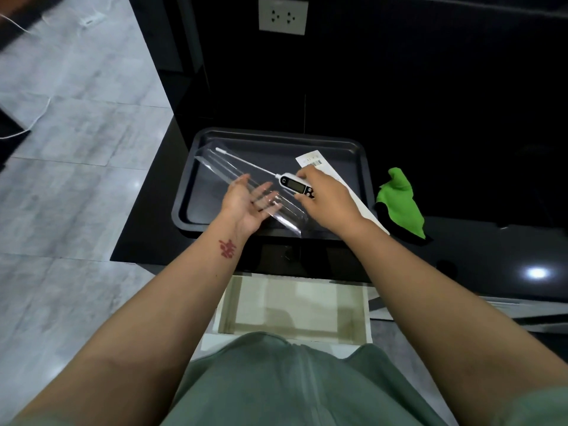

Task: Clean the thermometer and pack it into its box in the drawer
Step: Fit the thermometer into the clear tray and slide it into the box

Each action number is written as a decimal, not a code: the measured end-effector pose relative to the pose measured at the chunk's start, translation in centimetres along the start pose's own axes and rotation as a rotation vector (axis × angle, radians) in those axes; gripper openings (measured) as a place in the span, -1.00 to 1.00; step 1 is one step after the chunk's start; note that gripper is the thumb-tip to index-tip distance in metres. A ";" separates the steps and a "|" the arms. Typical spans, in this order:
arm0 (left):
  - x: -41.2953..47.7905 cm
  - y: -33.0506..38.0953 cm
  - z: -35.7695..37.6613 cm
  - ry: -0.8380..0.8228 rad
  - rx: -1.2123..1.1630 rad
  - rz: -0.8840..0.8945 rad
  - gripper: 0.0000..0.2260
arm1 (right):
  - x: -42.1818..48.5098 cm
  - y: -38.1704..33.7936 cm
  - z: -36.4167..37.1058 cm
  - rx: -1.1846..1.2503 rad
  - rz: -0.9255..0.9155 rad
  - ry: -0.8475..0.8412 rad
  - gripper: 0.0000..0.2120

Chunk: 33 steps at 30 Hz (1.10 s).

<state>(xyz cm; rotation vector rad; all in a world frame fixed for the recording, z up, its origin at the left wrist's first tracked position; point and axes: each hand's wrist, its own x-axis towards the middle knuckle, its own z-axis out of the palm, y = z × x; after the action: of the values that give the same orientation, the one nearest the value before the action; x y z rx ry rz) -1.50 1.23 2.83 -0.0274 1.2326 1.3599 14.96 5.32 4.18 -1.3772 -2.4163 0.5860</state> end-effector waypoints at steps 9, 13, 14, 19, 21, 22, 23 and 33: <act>-0.6 -1.0 1.5 -0.017 -0.053 -0.022 -0.67 | -1.8 0.6 -0.1 -0.219 -0.090 -0.047 -0.72; -0.9 -1.4 1.8 -0.029 -0.083 -0.020 -0.66 | -2.2 0.3 -0.2 -0.253 -0.094 -0.124 -0.57; -0.9 -1.5 1.8 -0.036 -0.092 -0.024 -0.65 | -2.3 0.3 -0.3 -0.244 -0.089 -0.150 -0.56; -0.9 -1.7 1.8 -0.063 -0.130 -0.038 -0.72 | -2.5 0.2 -0.3 -0.233 -0.084 -0.208 -0.57; -0.9 -1.7 1.7 -0.067 -0.141 -0.045 -0.68 | -2.4 0.2 -0.4 -0.230 -0.095 -0.190 -0.58; -0.9 -1.6 1.6 -0.066 -0.148 -0.047 -0.66 | -2.4 0.2 -0.4 -0.232 -0.104 -0.183 -0.59; -0.7 -1.6 1.5 -0.063 -0.157 -0.047 -0.66 | -2.3 0.2 -0.4 -0.228 -0.112 -0.172 -0.60; 0.3 0.3 -0.1 -0.160 -0.084 -0.086 -0.86 | 0.4 3.8 -0.2 -0.200 0.274 0.235 -0.66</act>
<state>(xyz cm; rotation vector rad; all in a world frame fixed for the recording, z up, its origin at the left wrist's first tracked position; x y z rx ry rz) -1.89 1.48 2.76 -0.0302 1.0287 1.3123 17.66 7.48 2.54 -1.7687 -2.1620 0.2290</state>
